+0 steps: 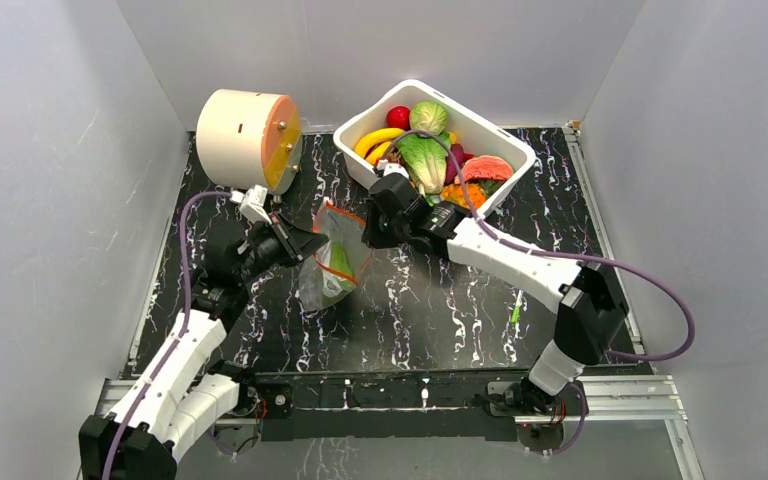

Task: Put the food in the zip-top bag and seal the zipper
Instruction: Place the fake vegetable in the zipper food storage bag, then adjust the zipper food storage bag at the center of the board.

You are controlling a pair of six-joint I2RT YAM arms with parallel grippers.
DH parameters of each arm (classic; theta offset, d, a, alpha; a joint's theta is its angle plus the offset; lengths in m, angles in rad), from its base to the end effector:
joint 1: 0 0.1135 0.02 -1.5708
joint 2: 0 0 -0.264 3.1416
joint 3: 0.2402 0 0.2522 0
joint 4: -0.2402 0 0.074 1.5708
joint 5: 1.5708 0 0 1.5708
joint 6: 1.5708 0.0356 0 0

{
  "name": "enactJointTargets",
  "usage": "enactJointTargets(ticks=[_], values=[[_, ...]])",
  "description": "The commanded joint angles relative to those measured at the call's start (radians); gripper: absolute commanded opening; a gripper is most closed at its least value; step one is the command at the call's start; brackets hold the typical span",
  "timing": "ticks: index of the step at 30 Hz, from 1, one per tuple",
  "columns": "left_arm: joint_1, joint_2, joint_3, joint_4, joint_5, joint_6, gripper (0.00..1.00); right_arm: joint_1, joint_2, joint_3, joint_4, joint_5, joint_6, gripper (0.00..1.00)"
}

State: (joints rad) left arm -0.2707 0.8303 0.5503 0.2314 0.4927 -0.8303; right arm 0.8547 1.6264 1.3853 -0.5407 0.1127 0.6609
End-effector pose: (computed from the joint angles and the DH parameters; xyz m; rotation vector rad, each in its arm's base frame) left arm 0.1874 -0.0695 0.2932 -0.0788 1.7617 -1.2221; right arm 0.2423 0.2723 0.2998 -0.1782 2.4233 0.5956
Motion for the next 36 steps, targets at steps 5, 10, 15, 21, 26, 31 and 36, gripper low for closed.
enactJointTargets(ticks=[5, 10, 15, 21, 26, 31, 36], values=[[-0.001, 0.049, 0.322, -0.543, -0.302, 0.426, 0.0, -0.002, -0.245, -0.164, 0.474, -0.094, 0.011, 0.0], [-0.002, 0.005, 0.281, -0.482, -0.254, 0.452, 0.0, 0.0, -0.245, -0.203, 0.485, -0.084, 0.063, 0.0], [-0.001, -0.015, 0.263, -0.39, -0.142, 0.628, 0.0, -0.001, -0.203, -0.221, 0.477, -0.109, 0.107, 0.0], [-0.002, 0.015, 0.303, -0.423, -0.209, 0.762, 0.0, 0.0, -0.159, -0.217, 0.468, -0.083, 0.14, 0.0], [-0.002, 0.024, 0.295, -0.364, -0.194, 0.823, 0.0, 0.0, -0.127, -0.17, 0.402, -0.067, 0.112, 0.14], [-0.001, -0.003, 0.236, -0.27, -0.132, 0.831, 0.0, -0.004, -0.1, -0.049, 0.214, 0.044, -0.044, 0.37], [-0.002, -0.02, 0.211, -0.188, -0.106, 0.832, 0.0, -0.048, -0.1, 0.041, 0.114, 0.096, -0.155, 0.51]])
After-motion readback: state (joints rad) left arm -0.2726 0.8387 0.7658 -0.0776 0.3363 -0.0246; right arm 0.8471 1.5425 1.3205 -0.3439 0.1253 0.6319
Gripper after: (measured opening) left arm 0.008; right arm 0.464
